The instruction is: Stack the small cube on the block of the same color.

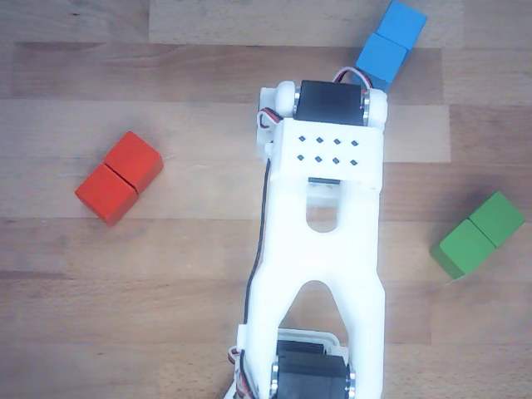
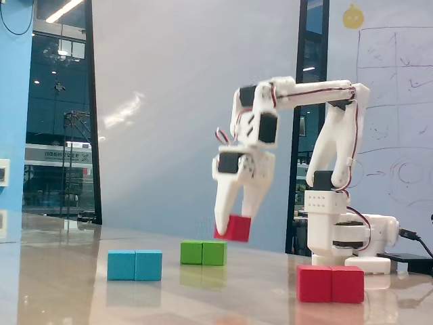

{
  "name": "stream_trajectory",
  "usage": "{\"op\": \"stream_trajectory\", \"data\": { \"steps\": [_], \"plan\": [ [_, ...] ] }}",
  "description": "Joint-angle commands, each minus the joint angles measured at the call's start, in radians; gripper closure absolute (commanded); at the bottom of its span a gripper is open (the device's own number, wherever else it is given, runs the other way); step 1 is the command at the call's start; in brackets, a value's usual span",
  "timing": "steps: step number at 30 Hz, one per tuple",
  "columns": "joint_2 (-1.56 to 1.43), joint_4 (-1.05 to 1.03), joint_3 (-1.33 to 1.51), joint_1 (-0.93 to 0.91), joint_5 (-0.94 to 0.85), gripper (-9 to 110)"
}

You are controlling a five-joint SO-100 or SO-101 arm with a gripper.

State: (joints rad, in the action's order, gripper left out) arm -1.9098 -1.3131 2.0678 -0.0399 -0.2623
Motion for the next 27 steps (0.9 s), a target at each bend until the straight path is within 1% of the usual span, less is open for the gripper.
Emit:
{"op": "stream_trajectory", "data": {
  "steps": [1, 5, 13, 21, 27],
  "plan": [
    [-0.077, -0.091, -0.239, 0.009, 0.008, 94],
    [-0.069, -0.152, -0.391, 0.057, 0.009, 94],
    [0.012, -0.256, -0.604, 0.314, 0.011, 94],
    [0.054, -0.288, -0.643, 0.598, 0.011, 94],
    [0.106, -0.287, -0.64, 0.729, 0.011, 94]
  ]
}}
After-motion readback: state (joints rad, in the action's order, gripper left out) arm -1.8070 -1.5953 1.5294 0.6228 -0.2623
